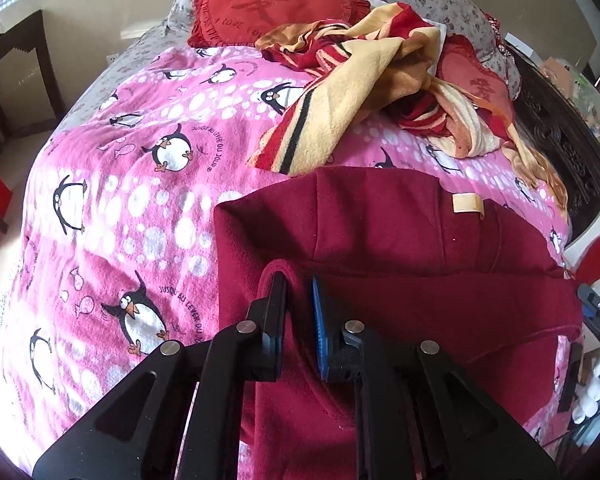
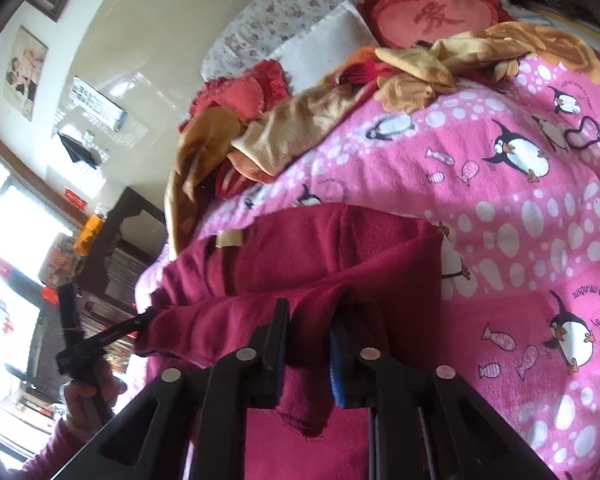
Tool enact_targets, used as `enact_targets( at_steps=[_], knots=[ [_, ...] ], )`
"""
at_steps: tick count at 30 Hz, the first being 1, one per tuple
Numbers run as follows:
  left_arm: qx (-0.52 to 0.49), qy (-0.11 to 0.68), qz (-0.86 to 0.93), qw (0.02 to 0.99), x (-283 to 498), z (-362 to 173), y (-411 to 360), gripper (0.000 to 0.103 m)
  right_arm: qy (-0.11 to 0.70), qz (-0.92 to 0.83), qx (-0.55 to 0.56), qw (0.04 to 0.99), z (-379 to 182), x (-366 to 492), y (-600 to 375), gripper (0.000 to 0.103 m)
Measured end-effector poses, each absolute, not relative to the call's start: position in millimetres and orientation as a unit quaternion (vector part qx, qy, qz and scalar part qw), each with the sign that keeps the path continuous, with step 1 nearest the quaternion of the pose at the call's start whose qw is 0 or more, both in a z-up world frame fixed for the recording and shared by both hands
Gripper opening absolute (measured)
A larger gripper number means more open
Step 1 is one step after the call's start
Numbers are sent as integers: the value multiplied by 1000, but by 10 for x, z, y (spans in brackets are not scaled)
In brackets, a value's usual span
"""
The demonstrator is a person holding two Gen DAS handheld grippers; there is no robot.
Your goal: Fold small clothes
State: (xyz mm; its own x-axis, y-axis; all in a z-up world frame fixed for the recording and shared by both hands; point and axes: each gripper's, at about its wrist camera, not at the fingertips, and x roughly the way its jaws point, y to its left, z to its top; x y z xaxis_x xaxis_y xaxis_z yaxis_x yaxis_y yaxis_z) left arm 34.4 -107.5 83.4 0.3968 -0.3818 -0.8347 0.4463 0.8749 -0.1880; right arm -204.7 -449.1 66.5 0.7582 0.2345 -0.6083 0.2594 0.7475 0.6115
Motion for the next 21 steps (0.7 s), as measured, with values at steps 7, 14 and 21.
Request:
enact_targets(
  at_steps=[7, 14, 21],
  knots=[
    [43, 433, -263, 861, 33, 1227, -779, 53, 318, 3, 318, 893, 994, -2499, -4322, 43],
    [97, 467, -286, 831, -353, 925, -676, 53, 378, 28, 234, 895, 729, -2569, -3849, 40],
    [105, 482, -303, 816, -135, 806, -1143, 53, 366, 10, 222, 904, 748, -2157, -3971, 40]
  ],
)
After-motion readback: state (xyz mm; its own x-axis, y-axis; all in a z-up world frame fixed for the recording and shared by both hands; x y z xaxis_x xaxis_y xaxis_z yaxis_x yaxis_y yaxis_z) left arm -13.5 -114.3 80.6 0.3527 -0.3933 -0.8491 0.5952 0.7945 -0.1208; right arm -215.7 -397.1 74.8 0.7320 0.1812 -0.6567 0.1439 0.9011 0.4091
